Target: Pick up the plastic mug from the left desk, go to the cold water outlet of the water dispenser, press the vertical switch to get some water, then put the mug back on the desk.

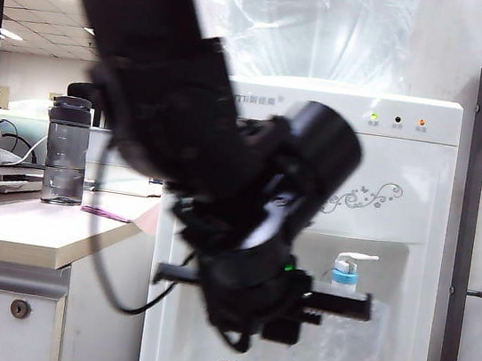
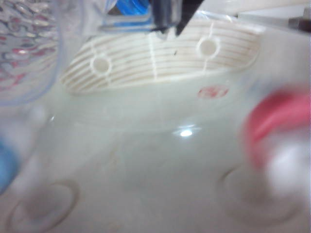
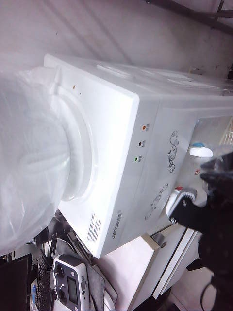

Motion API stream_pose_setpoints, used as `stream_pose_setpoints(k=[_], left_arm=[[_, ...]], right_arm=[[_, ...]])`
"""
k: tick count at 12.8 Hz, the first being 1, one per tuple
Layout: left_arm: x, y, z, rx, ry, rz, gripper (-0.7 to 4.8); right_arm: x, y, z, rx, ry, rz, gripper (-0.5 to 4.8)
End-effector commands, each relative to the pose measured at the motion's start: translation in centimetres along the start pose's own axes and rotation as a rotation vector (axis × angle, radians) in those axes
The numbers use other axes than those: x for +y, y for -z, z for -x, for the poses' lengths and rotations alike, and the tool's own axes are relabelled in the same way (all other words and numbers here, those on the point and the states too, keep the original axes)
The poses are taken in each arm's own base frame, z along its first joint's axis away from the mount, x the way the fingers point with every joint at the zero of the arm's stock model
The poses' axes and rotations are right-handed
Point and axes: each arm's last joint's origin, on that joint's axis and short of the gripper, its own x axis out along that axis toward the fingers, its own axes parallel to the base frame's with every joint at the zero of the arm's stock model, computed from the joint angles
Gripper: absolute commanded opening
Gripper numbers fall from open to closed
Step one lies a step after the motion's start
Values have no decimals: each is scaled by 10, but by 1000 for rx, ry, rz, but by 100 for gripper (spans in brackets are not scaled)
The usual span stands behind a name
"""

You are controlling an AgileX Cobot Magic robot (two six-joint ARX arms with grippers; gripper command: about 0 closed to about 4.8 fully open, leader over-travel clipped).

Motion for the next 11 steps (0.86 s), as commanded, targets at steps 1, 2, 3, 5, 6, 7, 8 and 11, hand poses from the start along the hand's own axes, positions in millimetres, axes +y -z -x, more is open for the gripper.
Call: stream_pose_setpoints(k=[1,2,3,5,6,7,8,11], left_arm=[[-10,-5,-10,66,-18,-5,-6],[-10,-5,-10,66,-16,-4,-6],[-10,-5,-11,66,-14,-4,-6],[-10,-5,-11,68,-9,-2,-6],[-10,-5,-11,69,-9,-2,-6],[-15,-7,-17,103,-36,-14,-6],[-19,-9,-20,110,-50,3,-6],[-26,-12,-25,98,-73,226,-6]], right_arm=[[2,-3,4,-29,-5,15,-6],[2,-3,4,-30,-5,15,-6],[2,-3,4,-30,-5,15,-6],[2,-3,4,-31,-5,16,-6],[2,-3,4,-32,-5,16,-6],[2,-3,4,-36,-6,18,-6],[2,-3,4,-36,-6,18,-6],[2,-4,3,-37,-1,19,-6]])
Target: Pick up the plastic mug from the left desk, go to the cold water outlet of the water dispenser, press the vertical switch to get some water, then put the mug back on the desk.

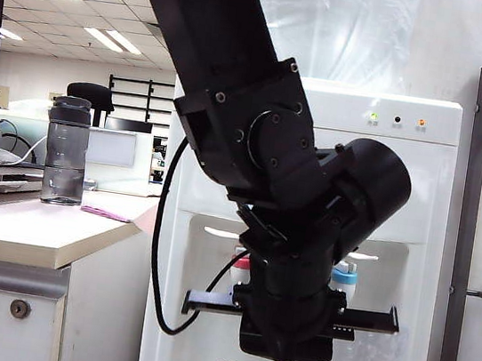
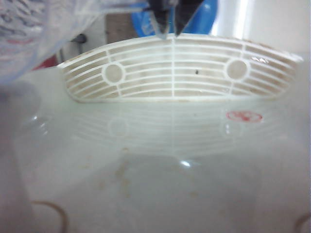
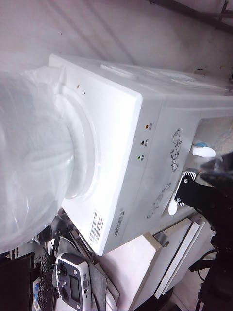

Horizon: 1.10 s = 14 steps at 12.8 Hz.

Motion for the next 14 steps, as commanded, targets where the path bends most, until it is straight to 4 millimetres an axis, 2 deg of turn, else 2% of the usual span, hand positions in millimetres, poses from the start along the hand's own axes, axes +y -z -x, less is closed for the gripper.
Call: stream_pose_setpoints(k=[1,3,8,11,12,13,14], left_arm=[[-3,-3,4,-69,-32,117,-6],[-12,4,15,-217,-153,114,-6],[-21,6,21,-228,-102,124,-6],[-18,4,16,-153,-40,108,-6],[-15,4,20,-117,-59,71,-5],[-10,0,17,-42,-24,68,-5],[4,-6,5,90,25,68,-6]], right_arm=[[0,-3,-1,-16,1,7,-6],[-5,-1,-4,19,92,-13,-6],[-18,8,-33,148,31,-76,-5],[-30,14,-59,252,-21,-136,-5],[-33,9,-67,208,-21,-141,-6],[-34,5,-67,169,3,-173,-6],[-34,5,-67,169,3,-174,-6]])
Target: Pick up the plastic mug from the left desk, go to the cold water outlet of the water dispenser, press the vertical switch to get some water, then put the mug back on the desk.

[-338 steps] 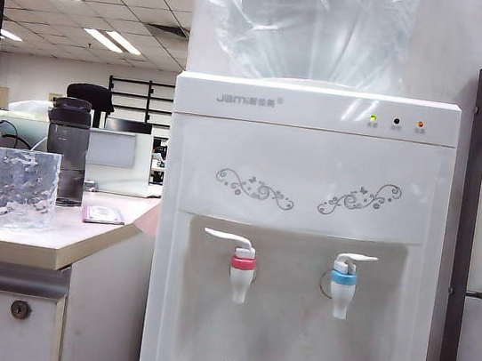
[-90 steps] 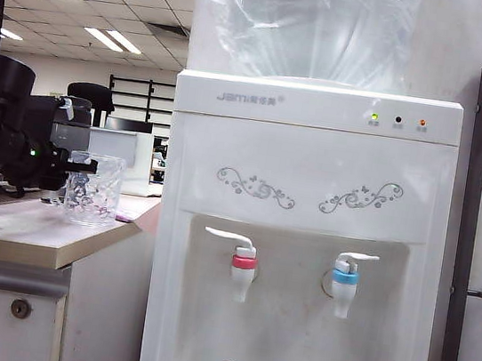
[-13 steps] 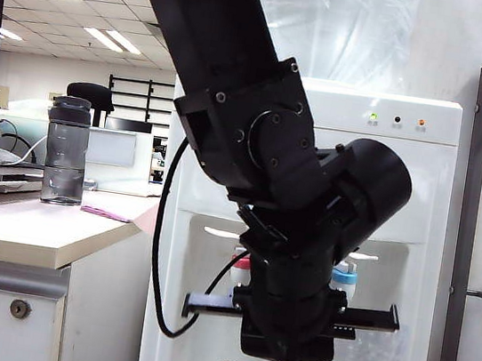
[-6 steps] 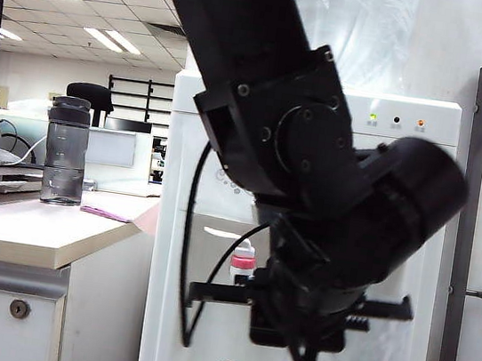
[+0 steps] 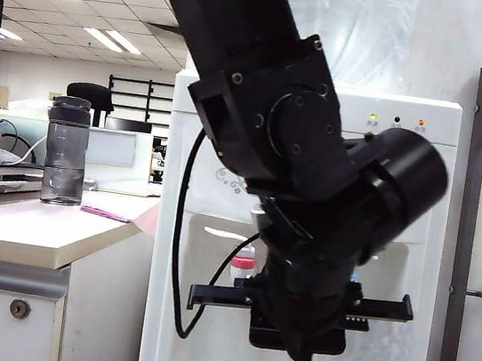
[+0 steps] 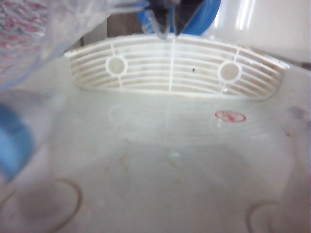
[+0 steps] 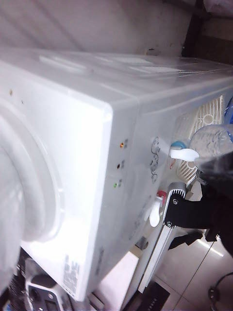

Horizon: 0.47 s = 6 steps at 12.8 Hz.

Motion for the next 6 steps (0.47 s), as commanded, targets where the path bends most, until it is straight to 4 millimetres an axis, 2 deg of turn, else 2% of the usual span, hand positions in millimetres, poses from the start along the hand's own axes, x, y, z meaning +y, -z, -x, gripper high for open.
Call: stream_pose_setpoints(k=[1,6], left_arm=[[16,-13,-15,157,68,-1,-5],[17,-13,-18,181,90,1,-6]], right_arm=[[2,-3,2,-24,-3,0,-6],[2,-4,2,-35,-4,6,-6]])
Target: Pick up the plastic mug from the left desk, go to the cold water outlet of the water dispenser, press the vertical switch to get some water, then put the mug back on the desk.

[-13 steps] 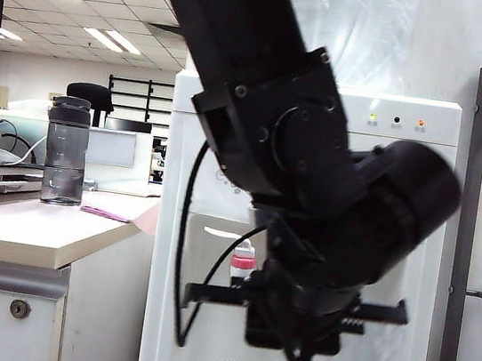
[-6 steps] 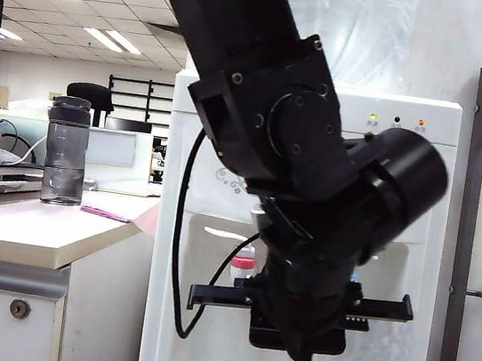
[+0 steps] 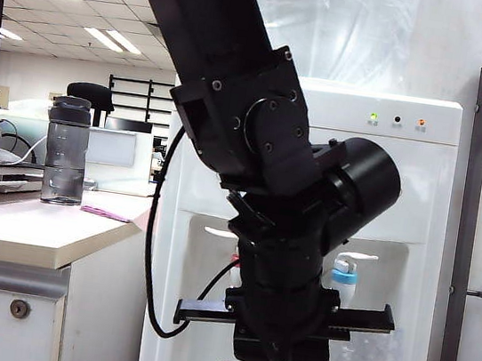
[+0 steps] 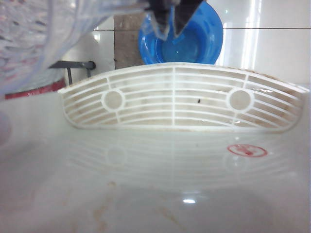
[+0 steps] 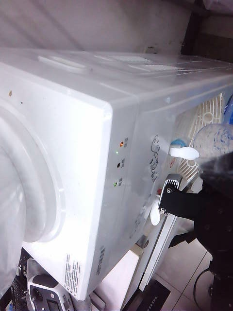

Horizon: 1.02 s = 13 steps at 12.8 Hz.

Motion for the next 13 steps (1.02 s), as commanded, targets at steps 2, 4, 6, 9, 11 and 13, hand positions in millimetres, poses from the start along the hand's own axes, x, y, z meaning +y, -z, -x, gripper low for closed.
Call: stream_pose_setpoints(k=[2,4,6,9,11,13], left_arm=[[5,-8,-9,19,40,54,-6],[11,-9,-14,-5,-7,96,-6],[13,-6,-14,-90,-122,140,-6],[-1,0,-4,-195,-145,176,-6],[-14,2,2,-243,-128,194,-6],[-15,4,4,-265,-145,201,-6]], right_arm=[[2,-6,2,-53,-9,26,-6],[2,-7,2,-55,-12,28,-6],[2,-7,2,-56,-13,29,-6],[3,-8,3,-62,-22,32,-6],[4,-8,4,-70,-23,36,-6],[4,-8,4,-69,-23,32,-6]])
